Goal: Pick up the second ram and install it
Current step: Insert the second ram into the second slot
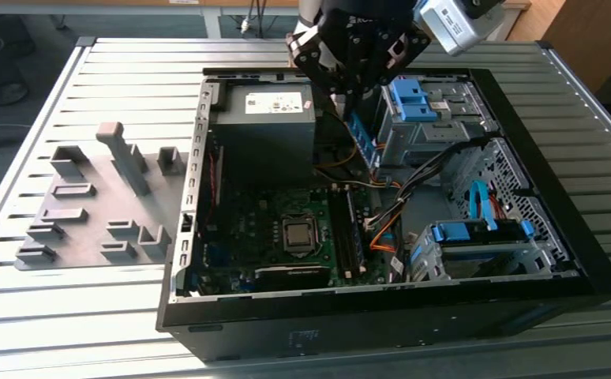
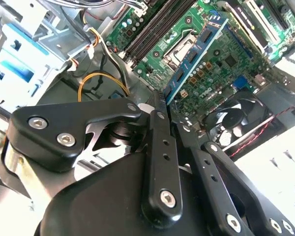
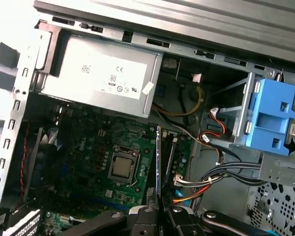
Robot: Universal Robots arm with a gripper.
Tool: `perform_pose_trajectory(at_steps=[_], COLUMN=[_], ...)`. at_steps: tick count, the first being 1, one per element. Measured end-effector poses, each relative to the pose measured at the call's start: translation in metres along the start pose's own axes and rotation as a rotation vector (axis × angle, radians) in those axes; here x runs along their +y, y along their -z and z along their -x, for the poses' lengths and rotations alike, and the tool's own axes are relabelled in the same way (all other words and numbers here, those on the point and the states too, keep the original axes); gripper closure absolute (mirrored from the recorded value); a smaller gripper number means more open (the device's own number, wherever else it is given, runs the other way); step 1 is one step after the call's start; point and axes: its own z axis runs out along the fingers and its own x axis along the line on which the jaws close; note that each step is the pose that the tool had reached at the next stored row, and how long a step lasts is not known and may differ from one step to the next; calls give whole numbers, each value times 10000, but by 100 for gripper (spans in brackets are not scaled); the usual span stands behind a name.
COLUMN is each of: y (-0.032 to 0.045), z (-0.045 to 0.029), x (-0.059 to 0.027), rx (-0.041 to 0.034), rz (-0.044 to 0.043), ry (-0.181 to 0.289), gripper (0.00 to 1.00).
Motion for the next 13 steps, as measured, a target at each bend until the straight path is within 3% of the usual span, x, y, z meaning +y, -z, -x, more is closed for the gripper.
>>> perform_pose_trajectory(at_steps=[13], y=[-3], z=[0], x=[1], rx=[-46], rz=[-24], ry=[-1557], gripper=[86])
